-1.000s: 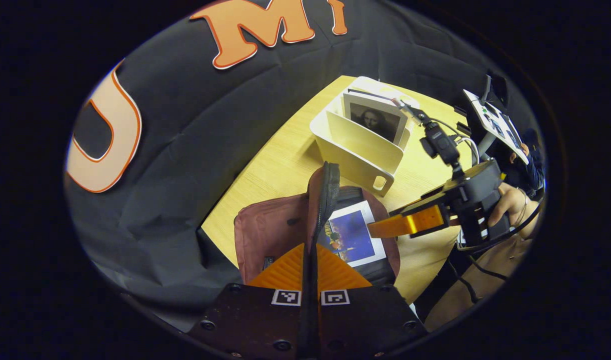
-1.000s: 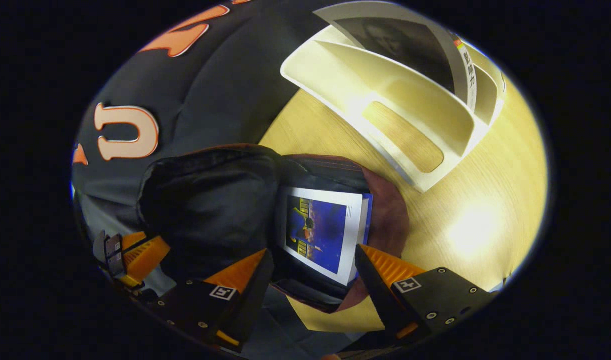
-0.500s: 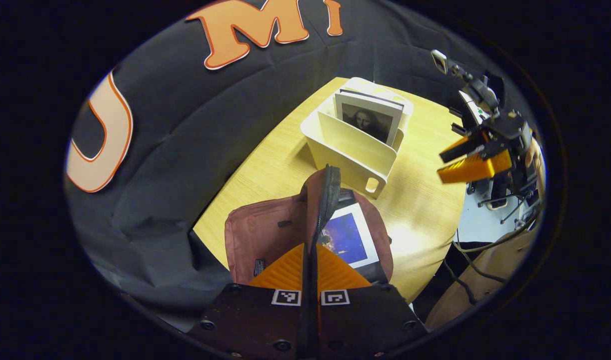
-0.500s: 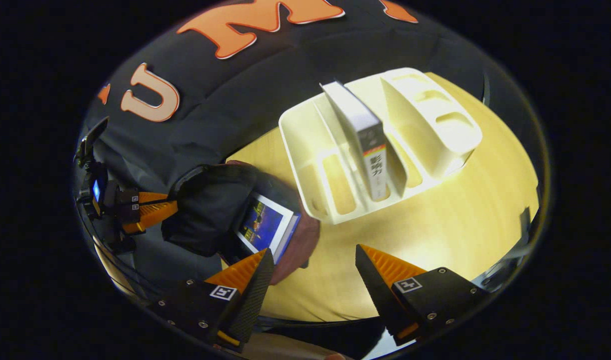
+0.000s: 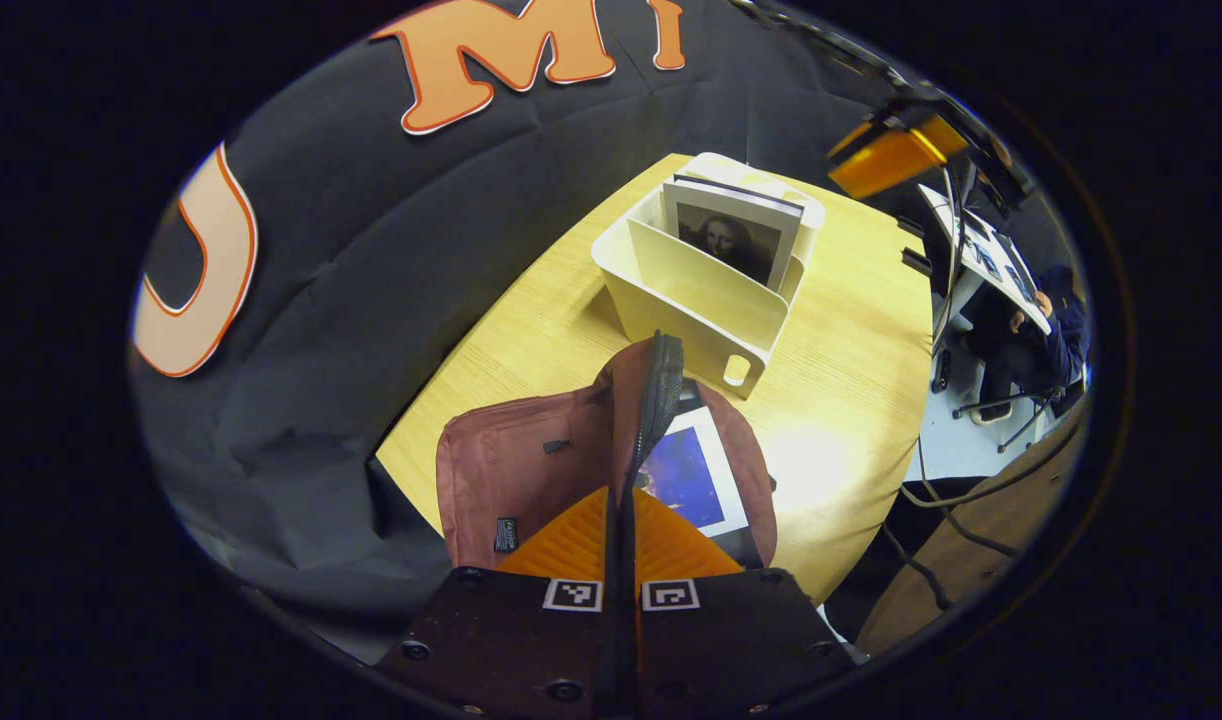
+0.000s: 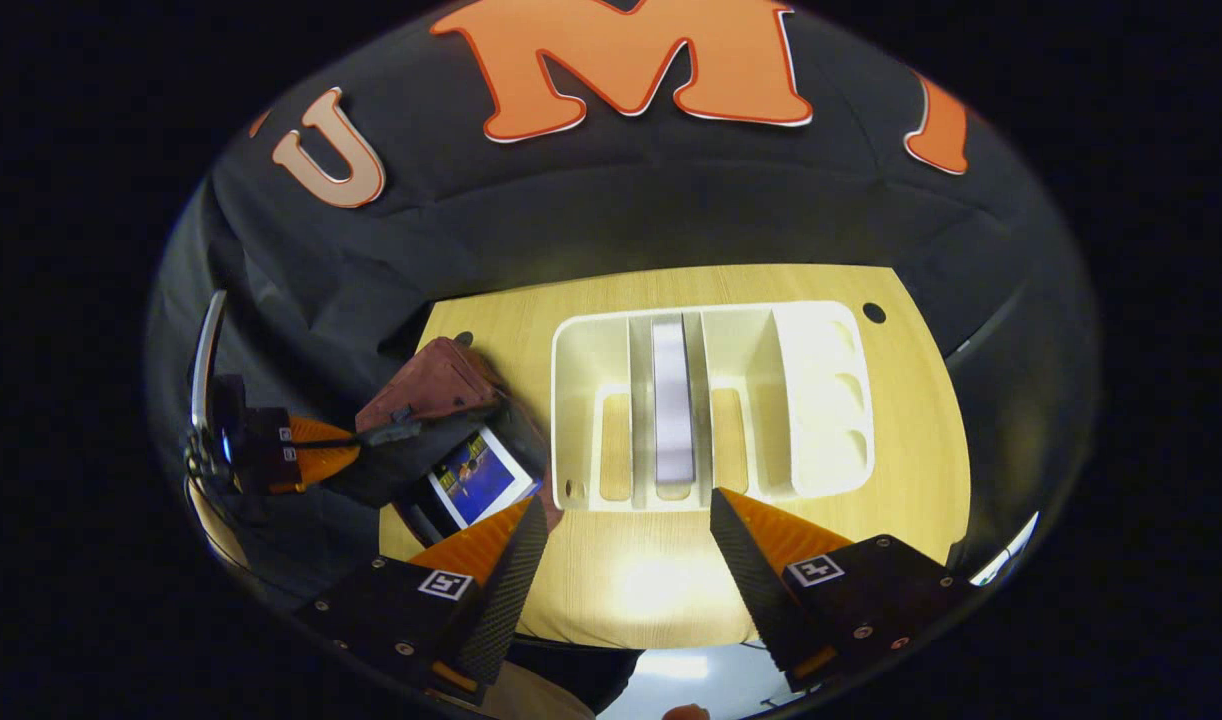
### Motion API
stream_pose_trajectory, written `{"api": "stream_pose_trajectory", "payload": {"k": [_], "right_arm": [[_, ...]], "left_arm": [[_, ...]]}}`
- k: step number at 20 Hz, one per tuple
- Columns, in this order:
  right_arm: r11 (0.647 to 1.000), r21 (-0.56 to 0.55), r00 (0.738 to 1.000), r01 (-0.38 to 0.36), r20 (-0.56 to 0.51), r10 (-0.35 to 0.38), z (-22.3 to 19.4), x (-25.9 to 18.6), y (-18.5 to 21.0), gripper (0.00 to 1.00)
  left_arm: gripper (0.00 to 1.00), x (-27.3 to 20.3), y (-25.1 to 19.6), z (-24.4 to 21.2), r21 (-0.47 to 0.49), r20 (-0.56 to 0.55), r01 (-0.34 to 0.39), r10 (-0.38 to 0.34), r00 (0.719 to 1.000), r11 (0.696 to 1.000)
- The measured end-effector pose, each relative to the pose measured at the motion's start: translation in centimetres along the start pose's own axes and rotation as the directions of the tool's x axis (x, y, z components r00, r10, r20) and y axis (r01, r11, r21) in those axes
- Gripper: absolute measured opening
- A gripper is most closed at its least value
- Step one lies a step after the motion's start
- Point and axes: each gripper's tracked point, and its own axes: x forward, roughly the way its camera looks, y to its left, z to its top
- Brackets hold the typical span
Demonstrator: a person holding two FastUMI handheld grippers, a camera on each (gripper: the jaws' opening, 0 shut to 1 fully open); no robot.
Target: Open the schoolbag, grab two books from the bookshelf and put them into the schoolbag.
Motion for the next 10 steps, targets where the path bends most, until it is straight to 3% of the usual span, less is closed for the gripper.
{"api": "stream_pose_trajectory", "payload": {"k": [2, 5, 10], "right_arm": [[1.000, -0.015, 0.999, 0.028, -0.041, -0.028, 1.9, 1.8, -0.7, 0.98], [1.000, -0.011, 0.992, 0.006, -0.129, -0.007, 3.2, 5.1, -0.7, 0.98], [0.994, -0.043, 0.971, 0.103, -0.213, -0.110, 3.4, 10.2, -3.5, 0.98]], "left_arm": [[0.00, -0.1, 0.1, -0.1, -0.007, 0.000, -0.004, 0.004, 1.000, 1.000], [0.00, 0.0, 0.0, -0.2, -0.021, -0.001, 0.002, -0.002, 1.000, 1.000], [0.00, 0.6, 0.4, -0.6, -0.044, -0.019, -0.004, 0.003, 1.000, 0.999]]}}
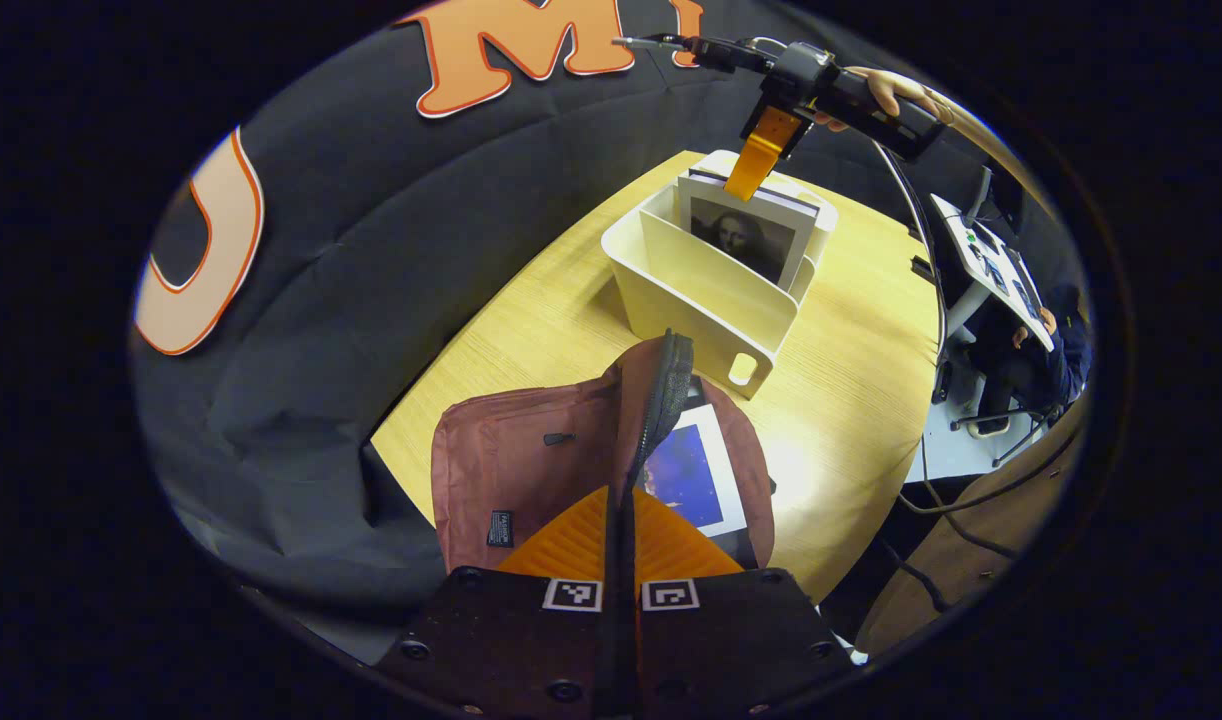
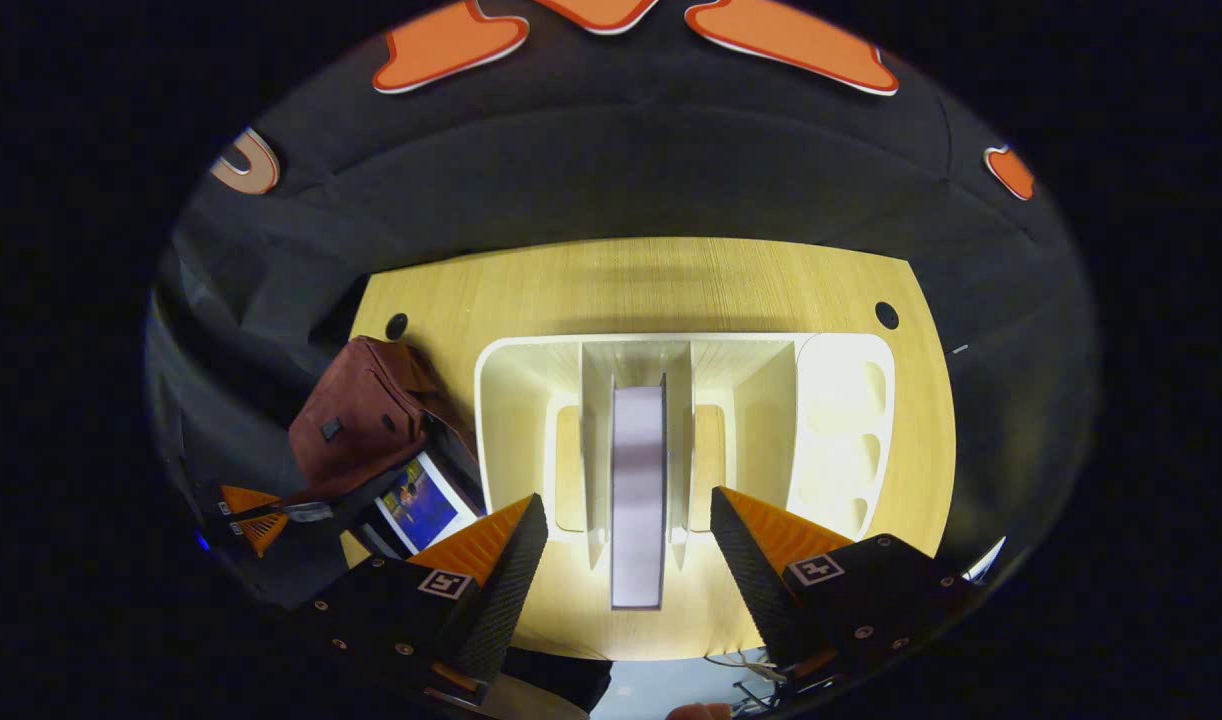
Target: Open the schoolbag, grab two books from the bookshelf and put them into the schoolbag.
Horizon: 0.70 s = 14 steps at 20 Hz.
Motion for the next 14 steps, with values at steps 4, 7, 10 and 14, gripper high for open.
{"api": "stream_pose_trajectory", "payload": {"k": [4, 7, 10, 14], "right_arm": [[0.999, -0.030, 0.999, 0.015, -0.048, -0.016, 0.0, 2.0, 0.4, 0.99], [0.999, -0.041, 0.997, 0.030, -0.074, -0.033, -0.6, 2.6, 0.1, 0.96], [0.996, -0.045, 0.992, 0.078, -0.099, -0.083, -1.1, 3.5, -1.0, 0.78], [0.998, 0.040, 0.993, 0.051, -0.105, -0.046, -1.1, 3.7, -0.9, 0.37]], "left_arm": [[0.00, 0.3, 0.0, -0.1, -0.013, -0.011, 0.003, -0.003, 1.000, 1.000], [0.00, 0.4, 0.1, -0.2, -0.018, -0.017, 0.003, -0.003, 1.000, 1.000], [0.01, 0.4, 0.3, -0.2, -0.018, -0.023, 0.000, 0.000, 1.000, 1.000], [0.00, 0.4, 0.4, -0.2, -0.018, -0.028, -0.004, 0.003, 1.000, 1.000]]}}
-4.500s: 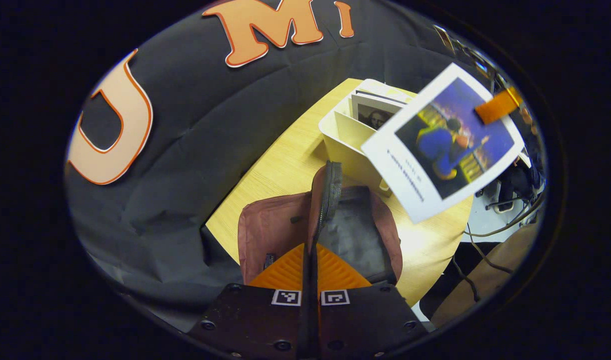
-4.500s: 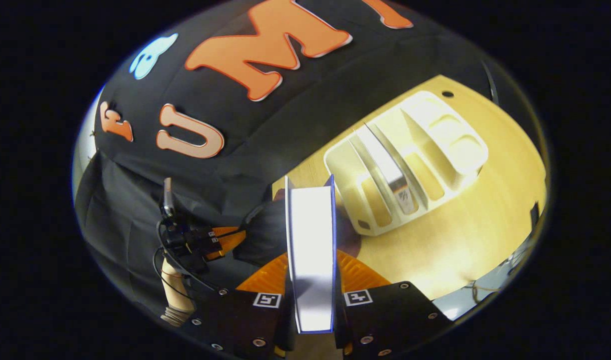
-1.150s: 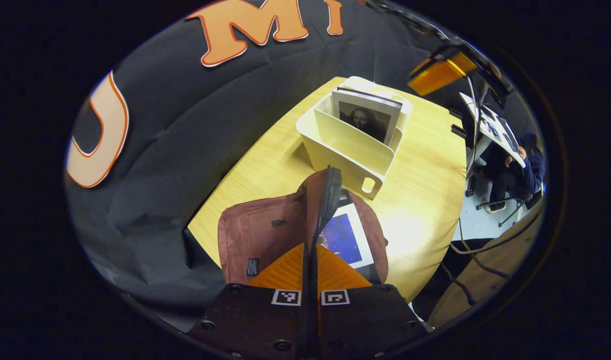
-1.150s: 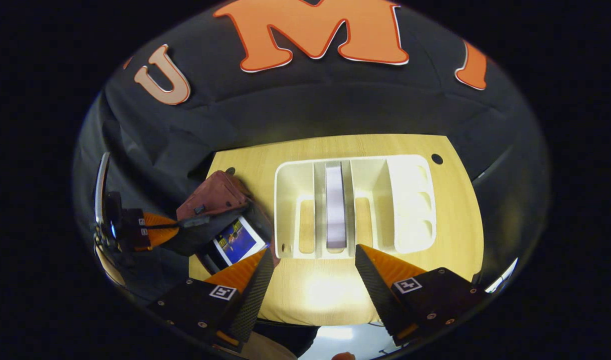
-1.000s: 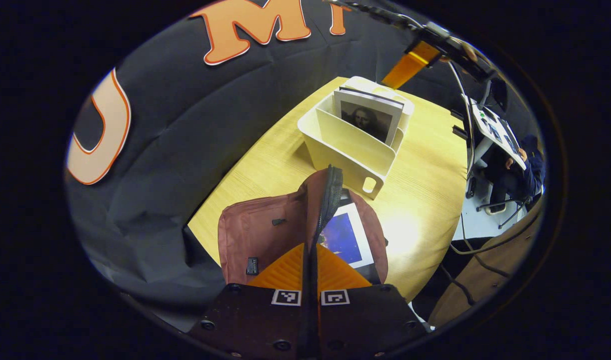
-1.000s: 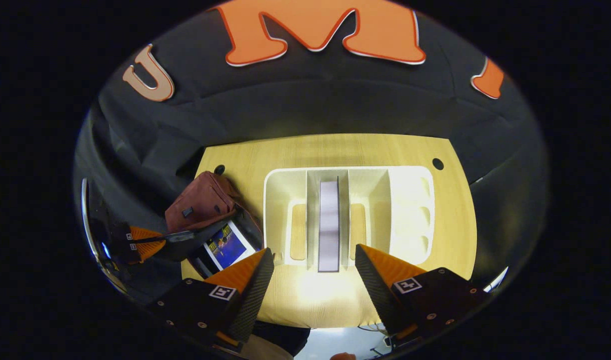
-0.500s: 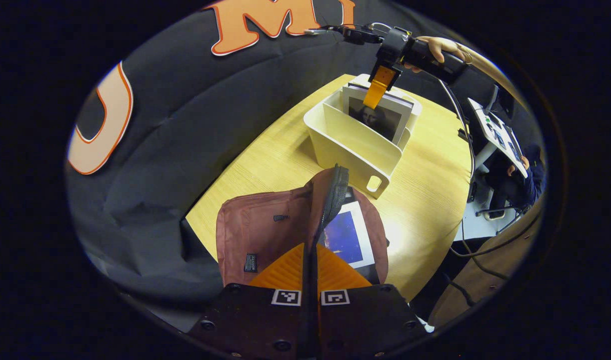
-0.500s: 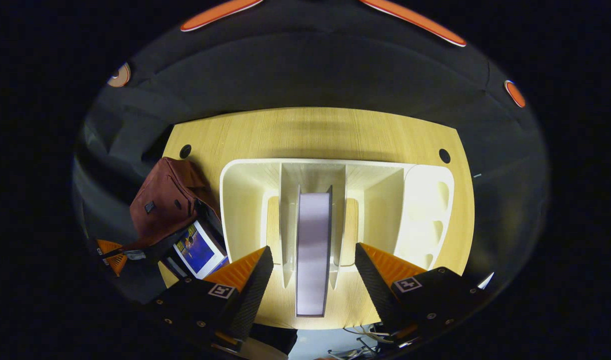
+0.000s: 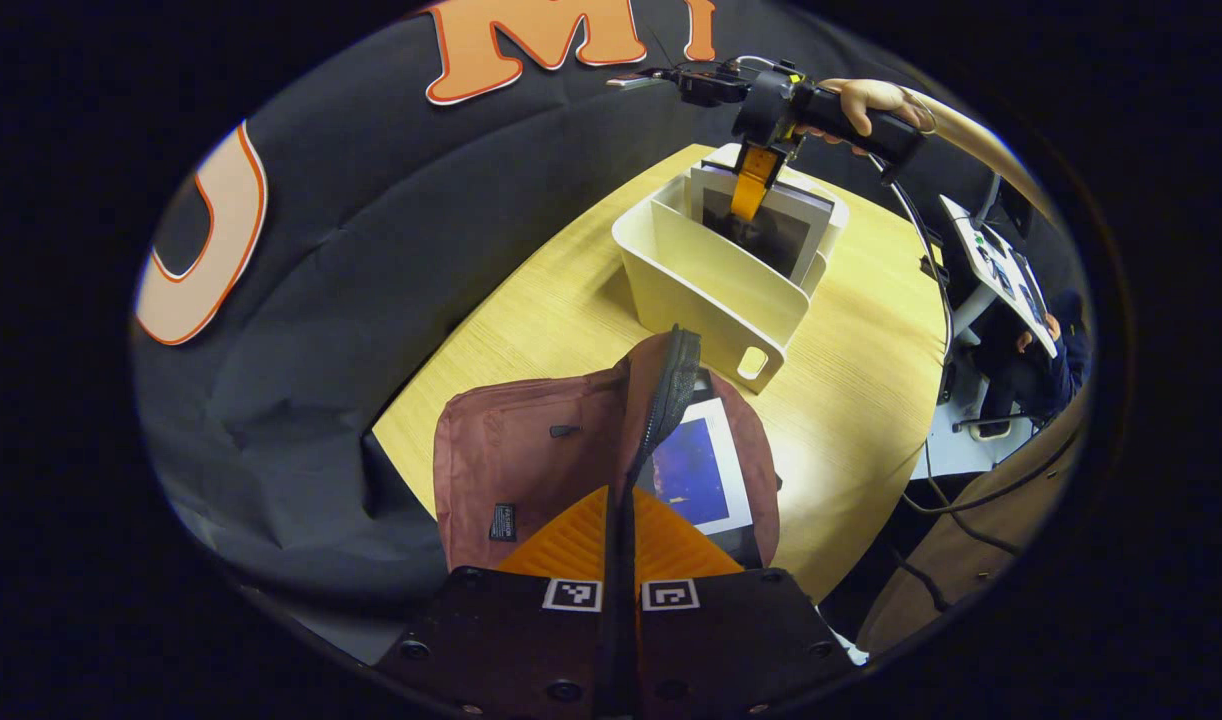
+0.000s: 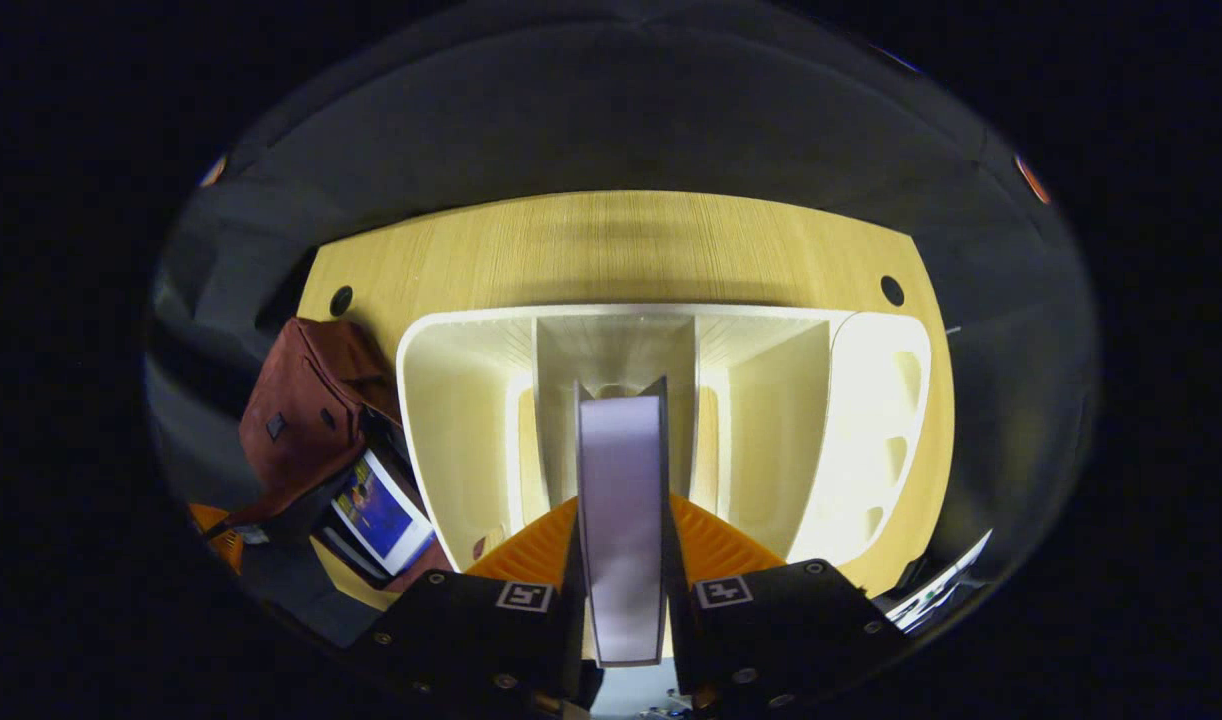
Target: Open the schoolbag, grab two books from the bookshelf and put them into the schoolbag.
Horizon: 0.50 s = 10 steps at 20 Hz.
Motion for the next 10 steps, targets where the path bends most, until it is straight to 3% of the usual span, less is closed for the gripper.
{"api": "stream_pose_trajectory", "payload": {"k": [2, 5, 6, 7, 10], "right_arm": [[1.000, 0.006, 1.000, 0.020, 0.006, -0.020, 0.0, -0.2, -0.5, 0.35], [0.999, 0.052, 0.999, -0.016, 0.039, 0.014, 0.6, -1.3, 0.1, 0.33], [0.997, 0.063, 0.998, -0.033, 0.047, 0.030, 0.8, -1.9, 0.3, 0.43], [0.997, 0.069, 0.997, -0.041, 0.062, 0.037, 0.9, -3.2, 0.1, 0.32], [0.997, 0.073, 0.994, -0.026, 0.111, 0.018, 0.6, -7.3, -0.9, 0.33]], "left_arm": [[0.01, 0.0, 0.1, -0.1, 0.001, -0.001, -0.003, 0.003, 1.000, 1.000], [0.00, -0.1, 0.2, -0.2, 0.007, 0.000, -0.004, 0.004, 1.000, 1.000], [0.01, -0.1, 0.3, -0.2, 0.009, 0.001, -0.005, 0.005, 1.000, 1.000], [0.01, -0.1, 0.3, -0.1, 0.011, 0.003, -0.005, 0.005, 1.000, 1.000], [0.01, -0.3, 0.4, -0.1, 0.019, 0.009, -0.006, 0.006, 1.000, 1.000]]}}
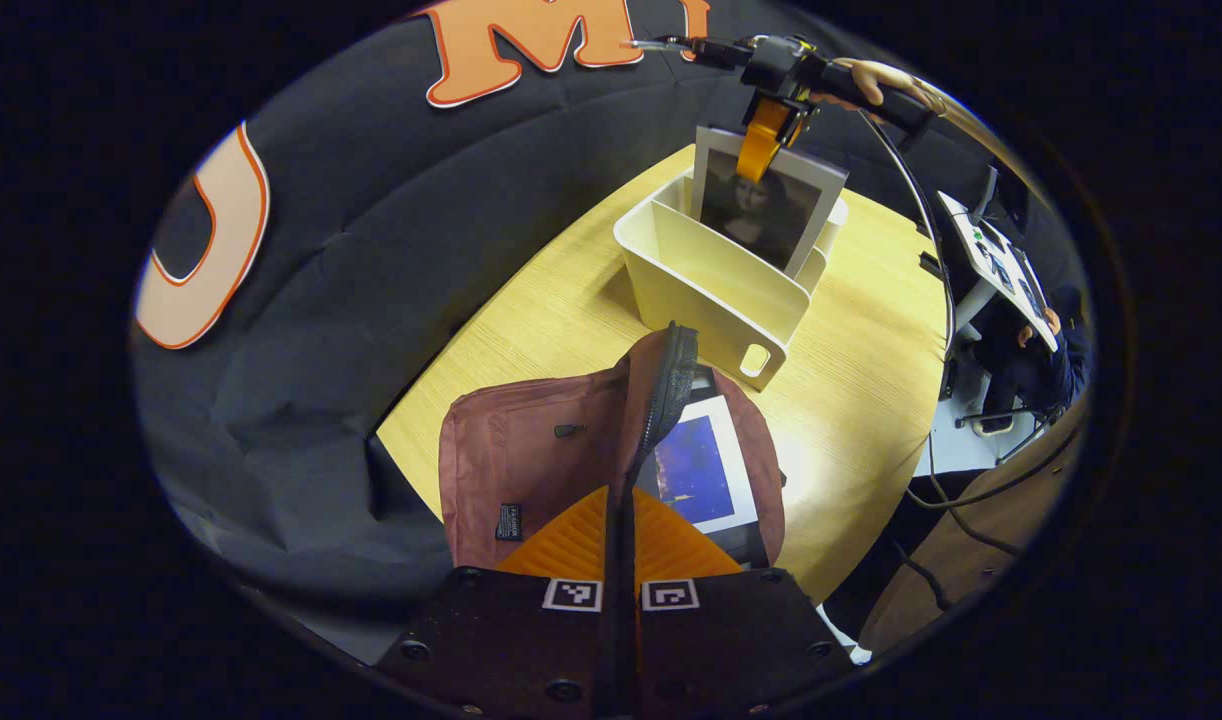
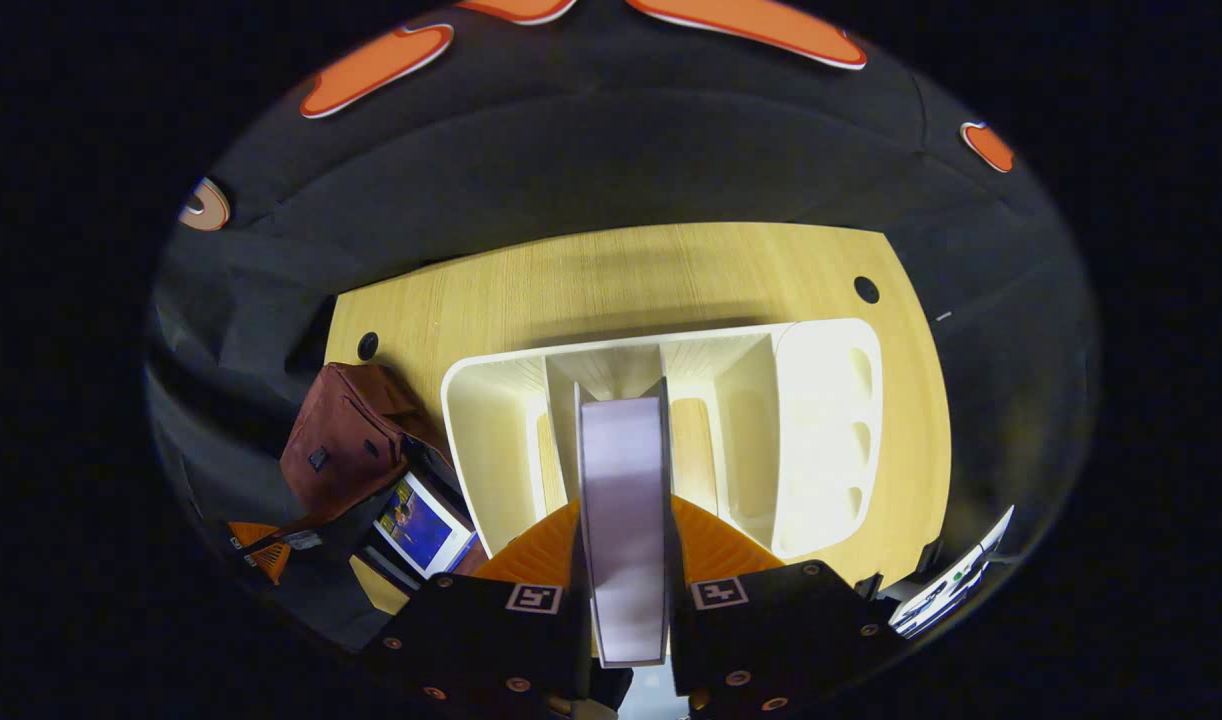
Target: Open the schoolbag, grab two books from the bookshelf and put them into the schoolbag.
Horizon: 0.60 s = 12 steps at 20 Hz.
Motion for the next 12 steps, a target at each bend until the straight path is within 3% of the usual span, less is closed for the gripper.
{"api": "stream_pose_trajectory", "payload": {"k": [7, 12], "right_arm": [[0.998, 0.002, 0.986, -0.059, 0.155, 0.058, -1.3, -11.4, -0.2, 0.32], [0.973, 0.002, 0.940, -0.229, 0.261, 0.221, -5.2, -17.8, 2.3, 0.32]], "left_arm": [[0.00, -0.6, 0.8, -0.2, -0.014, 0.009, -0.001, 0.001, 1.000, 1.000], [0.01, -0.3, 1.4, -0.6, -0.050, 0.017, -0.021, 0.022, 1.000, 0.999]]}}
